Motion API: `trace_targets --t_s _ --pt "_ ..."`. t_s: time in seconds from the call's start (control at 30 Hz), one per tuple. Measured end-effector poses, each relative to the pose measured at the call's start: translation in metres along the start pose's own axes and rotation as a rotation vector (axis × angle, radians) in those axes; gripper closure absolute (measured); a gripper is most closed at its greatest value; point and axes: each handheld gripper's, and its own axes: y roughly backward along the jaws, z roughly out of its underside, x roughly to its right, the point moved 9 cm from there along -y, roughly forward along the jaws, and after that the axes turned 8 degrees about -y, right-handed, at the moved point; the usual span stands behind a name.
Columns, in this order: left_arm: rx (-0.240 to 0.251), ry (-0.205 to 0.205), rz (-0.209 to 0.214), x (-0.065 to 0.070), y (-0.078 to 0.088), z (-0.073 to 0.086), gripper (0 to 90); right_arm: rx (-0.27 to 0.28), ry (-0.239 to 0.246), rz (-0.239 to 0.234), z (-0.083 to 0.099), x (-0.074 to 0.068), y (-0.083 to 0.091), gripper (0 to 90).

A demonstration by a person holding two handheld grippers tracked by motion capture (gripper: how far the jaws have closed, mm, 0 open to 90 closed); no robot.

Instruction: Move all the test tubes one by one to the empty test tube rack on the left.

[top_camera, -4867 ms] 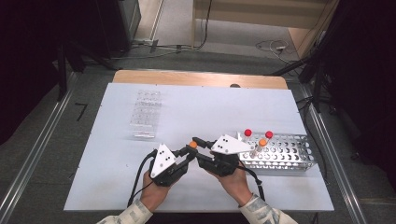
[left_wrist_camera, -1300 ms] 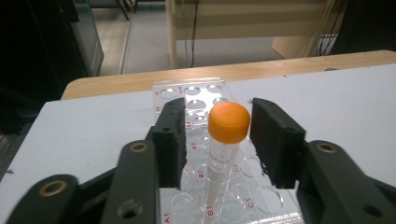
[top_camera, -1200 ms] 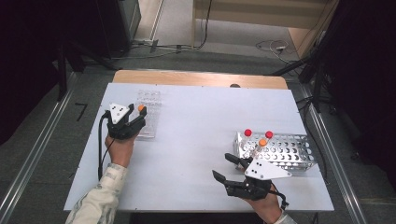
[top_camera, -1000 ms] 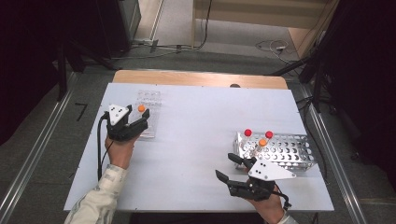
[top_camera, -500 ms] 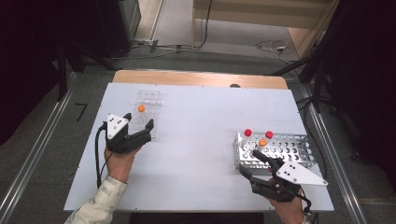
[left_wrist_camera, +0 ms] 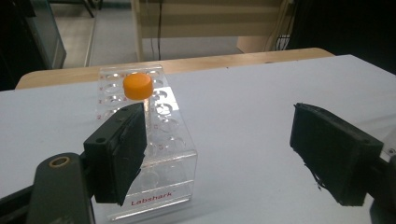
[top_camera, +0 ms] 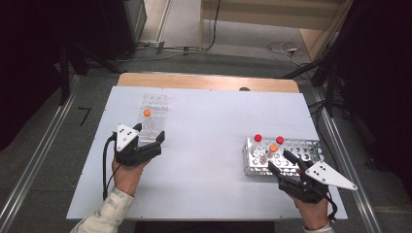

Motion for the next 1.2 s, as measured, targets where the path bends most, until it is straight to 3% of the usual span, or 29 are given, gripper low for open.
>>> trace_targets --t_s 0.2,0.67,1.2 --pt "0.003 -0.004 0.0 0.001 0.001 -0.001 19.1 -0.017 -0.008 0.02 0.007 0.007 -0.005 35.1" --pt "0.001 -0.013 0.009 0.006 0.0 0.0 17.8 -0.041 -0.016 0.065 0.026 0.026 -0.023 56.8" --pt "-0.001 -0.017 0.012 0.007 -0.001 0.001 17.8 -0.061 0.003 0.072 0.03 0.024 -0.027 72.2"
